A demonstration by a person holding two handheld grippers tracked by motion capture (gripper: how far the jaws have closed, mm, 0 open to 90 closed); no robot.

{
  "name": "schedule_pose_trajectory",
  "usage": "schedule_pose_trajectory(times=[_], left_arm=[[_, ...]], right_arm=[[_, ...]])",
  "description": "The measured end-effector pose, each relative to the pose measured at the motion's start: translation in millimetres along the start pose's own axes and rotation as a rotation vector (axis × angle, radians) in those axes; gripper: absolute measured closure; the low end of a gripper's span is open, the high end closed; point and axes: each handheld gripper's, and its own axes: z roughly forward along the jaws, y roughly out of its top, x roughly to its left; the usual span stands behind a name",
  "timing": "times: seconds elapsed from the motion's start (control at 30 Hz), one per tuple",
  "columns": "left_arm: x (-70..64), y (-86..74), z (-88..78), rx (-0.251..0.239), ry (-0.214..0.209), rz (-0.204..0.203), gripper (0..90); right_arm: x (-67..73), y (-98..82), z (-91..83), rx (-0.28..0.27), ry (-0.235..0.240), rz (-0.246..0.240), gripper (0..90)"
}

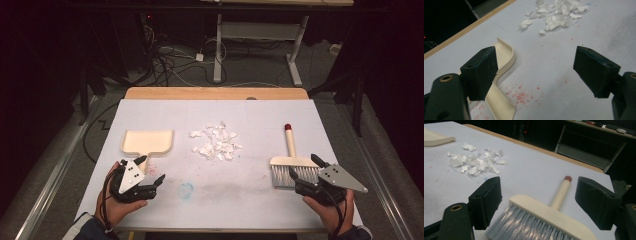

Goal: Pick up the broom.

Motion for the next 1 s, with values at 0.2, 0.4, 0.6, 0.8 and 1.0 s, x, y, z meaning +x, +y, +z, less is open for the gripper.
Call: schedule_pose_trajectory(times=[0.2, 0.4, 0.6, 0.8, 1.0], left_arm=[[-0.4, -0.2, 3.7, 0.016, -0.017, 0.001, 18.9], [-1.0, -0.6, 6.9, 0.023, -0.032, 0.0, 18.5], [-2.2, -3.0, 8.7, 0.038, -0.047, 0.001, 18.7], [0.0, -3.5, 10.7, 0.042, -0.044, -0.003, 18.8], [-1.3, -3.0, 10.4, 0.048, -0.048, -0.004, 18.9]], right_arm=[[-1.6, -1.9, -0.2, 0.02, -0.002, 0.01, 20.9], [-4.0, -2.0, 1.9, 0.057, -0.038, 0.005, 21.0], [-15.6, 4.8, 15.3, 0.136, -0.034, 0.049, 25.2], [-28.4, 22.0, 37.2, 0.227, -0.025, 0.057, 29.3], [-43.1, 34.7, 69.4, 0.346, -0.001, 0.113, 28.5]])
